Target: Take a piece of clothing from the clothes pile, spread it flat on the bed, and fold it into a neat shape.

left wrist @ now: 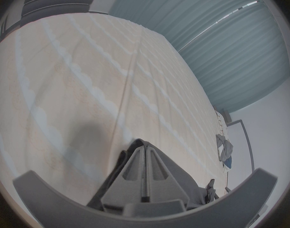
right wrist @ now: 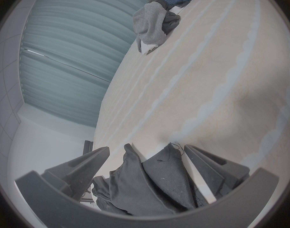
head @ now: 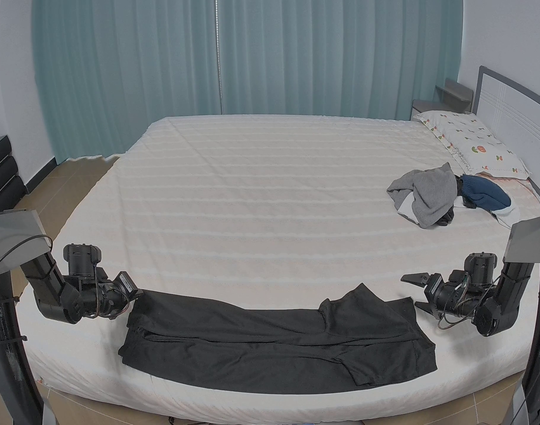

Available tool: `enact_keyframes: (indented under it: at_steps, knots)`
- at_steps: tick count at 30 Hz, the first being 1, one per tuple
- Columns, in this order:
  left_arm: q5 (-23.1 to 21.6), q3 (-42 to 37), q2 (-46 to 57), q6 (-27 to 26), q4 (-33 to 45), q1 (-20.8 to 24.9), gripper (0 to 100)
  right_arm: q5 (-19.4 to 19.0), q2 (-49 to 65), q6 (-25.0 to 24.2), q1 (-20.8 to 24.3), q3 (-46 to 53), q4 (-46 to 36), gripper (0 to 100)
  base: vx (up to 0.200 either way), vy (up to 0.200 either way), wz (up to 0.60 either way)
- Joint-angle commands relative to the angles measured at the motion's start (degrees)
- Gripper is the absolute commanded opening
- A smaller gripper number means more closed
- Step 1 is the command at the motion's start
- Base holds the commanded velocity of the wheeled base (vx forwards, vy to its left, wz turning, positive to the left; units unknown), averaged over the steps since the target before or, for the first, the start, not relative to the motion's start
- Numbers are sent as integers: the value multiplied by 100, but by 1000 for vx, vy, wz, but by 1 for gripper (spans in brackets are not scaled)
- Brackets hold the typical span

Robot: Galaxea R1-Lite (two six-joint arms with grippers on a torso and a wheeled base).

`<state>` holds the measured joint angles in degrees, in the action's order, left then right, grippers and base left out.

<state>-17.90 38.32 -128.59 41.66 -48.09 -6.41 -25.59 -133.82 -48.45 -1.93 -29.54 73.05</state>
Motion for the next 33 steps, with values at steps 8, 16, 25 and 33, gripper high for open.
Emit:
enact_keyframes:
  at_steps: [8,16,25,33]
  knots:
    - [-3,-17,-17,0,-16,-62,0,36,-92,28,70,-52,-1,0,0,0,0]
    - [-3,-17,-17,0,-16,-71,0,107,-83,37,8,-114,-71,0,0,0,0]
    - [-3,-17,-17,9,-7,-132,0,124,-92,11,-80,-263,-10,0,0,0,0]
    - [5,-17,-17,9,-16,-141,0,115,40,55,-141,-8,-18,0,0,0,0]
